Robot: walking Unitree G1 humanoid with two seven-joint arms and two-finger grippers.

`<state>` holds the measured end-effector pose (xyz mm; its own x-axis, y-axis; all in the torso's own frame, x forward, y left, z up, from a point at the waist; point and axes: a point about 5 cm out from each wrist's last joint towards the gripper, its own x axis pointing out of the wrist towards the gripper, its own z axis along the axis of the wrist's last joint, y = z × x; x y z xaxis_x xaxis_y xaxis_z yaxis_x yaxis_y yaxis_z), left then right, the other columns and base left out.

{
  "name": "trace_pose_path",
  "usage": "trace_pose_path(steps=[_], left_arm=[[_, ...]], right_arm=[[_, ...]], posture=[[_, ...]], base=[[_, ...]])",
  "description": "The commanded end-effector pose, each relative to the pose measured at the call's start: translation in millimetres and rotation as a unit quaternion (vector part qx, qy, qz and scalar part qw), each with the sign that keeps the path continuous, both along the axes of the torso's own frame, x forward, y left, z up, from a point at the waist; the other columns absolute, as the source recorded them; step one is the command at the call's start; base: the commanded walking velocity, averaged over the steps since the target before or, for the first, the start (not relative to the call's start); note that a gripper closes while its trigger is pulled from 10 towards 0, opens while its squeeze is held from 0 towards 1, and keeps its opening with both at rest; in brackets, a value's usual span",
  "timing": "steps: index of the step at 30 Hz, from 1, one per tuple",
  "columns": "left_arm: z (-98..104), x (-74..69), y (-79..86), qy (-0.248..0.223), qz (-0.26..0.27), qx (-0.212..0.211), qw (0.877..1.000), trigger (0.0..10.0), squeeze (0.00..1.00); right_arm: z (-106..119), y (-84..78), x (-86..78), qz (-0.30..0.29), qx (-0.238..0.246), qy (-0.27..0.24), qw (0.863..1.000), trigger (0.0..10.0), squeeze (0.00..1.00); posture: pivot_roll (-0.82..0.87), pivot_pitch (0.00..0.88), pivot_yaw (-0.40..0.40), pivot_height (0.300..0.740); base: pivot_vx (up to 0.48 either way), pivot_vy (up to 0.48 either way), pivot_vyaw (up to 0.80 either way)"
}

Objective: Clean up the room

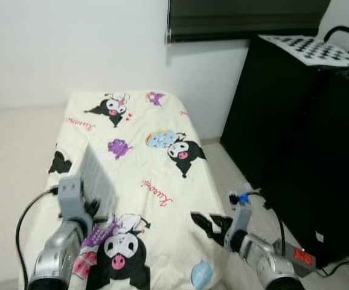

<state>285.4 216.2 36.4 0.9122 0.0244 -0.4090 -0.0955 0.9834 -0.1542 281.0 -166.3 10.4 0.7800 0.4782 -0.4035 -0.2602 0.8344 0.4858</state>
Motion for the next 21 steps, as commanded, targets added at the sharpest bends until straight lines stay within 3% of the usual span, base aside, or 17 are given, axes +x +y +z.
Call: trace_pose_path(steps=[1,2,4,6,8,10,11,12,14,16,20,21], left_arm=[[-7.1,-5.4,8.7,0.001,0.016,0.019,1.000,10.0,0.00],[-23.9,-18.2,15.8,0.033,0.036,0.024,0.998,10.0,0.00],[-23.9,-18.2,15.8,0.033,0.036,0.024,0.998,10.0,0.00],[-54.4,-48.0,30.3,0.098,0.082,0.025,0.991,10.0,0.00],[-54.4,-48.0,30.3,0.098,0.082,0.025,0.991,10.0,0.00],[-75.3,-73.8,40.6,0.152,0.113,0.038,0.981,10.0,0.00],[-75.3,-73.8,40.6,0.152,0.113,0.038,0.981,10.0,0.00],[-84.3,-85.7,43.0,0.179,0.114,0.050,0.976,10.0,0.00],[-90.7,-93.9,44.5,0.196,0.113,0.063,0.972,10.0,0.00],[-105.9,-118.3,46.6,0.242,0.114,0.079,0.960,10.0,0.00],[-109.9,-125.9,47.3,0.254,0.116,0.081,0.957,10.0,0.00],[-111.0,-129.8,48.8,0.252,0.131,0.068,0.957,10.0,0.00]], right_arm=[[-17.8,-8.5,-14.1,-0.021,-0.029,0.032,0.999,10.0,0.00],[-31.9,-14.9,-27.0,-0.038,-0.047,0.061,0.996,10.0,0.00],[-31.9,-14.9,-27.0,-0.038,-0.047,0.061,0.996,10.0,0.00],[-54.0,-26.2,-52.7,-0.063,-0.074,0.111,0.989,10.0,0.00],[-54.0,-26.2,-52.7,-0.063,-0.074,0.111,0.989,10.0,0.00],[-64.0,-36.0,-66.5,-0.077,-0.112,0.130,0.982,10.0,0.00],[-64.0,-36.0,-66.5,-0.077,-0.112,0.130,0.982,10.0,0.00],[-67.7,-39.5,-71.9,-0.078,-0.124,0.140,0.979,10.0,0.00],[-69.8,-41.6,-74.5,-0.083,-0.124,0.142,0.978,10.0,0.00],[-69.7,-40.4,-73.2,-0.081,-0.116,0.134,0.981,10.0,0.00],[-68.5,-39.1,-70.8,-0.080,-0.113,0.126,0.982,10.0,0.00],[-62.0,-36.4,-61.7,-0.082,-0.095,0.102,0.987,10.0,0.00]], posture=[[-0.03,0.000,-0.052,0.727],[-0.03,0.000,-0.052,0.732],[-0.03,0.000,-0.052,0.732],[-0.03,0.000,-0.057,0.740],[-0.03,0.000,-0.057,0.740],[-0.03,0.000,-0.059,0.740],[-0.03,0.000,-0.059,0.740],[-0.03,0.000,-0.057,0.740],[-0.03,0.000,-0.057,0.740],[-0.03,0.000,-0.047,0.740],[-0.03,0.000,-0.047,0.740],[-0.03,0.000,-0.047,0.740]], base=[[0.000,0.000,0.00],[0.000,0.000,0.00],[0.000,0.000,0.00],[0.000,0.000,0.00],[0.000,0.000,0.00],[0.000,0.000,0.00],[0.000,0.000,0.00],[0.000,0.000,0.00],[0.000,0.000,0.00],[0.000,0.000,0.77],[0.000,0.000,0.77],[0.000,0.000,0.77]])
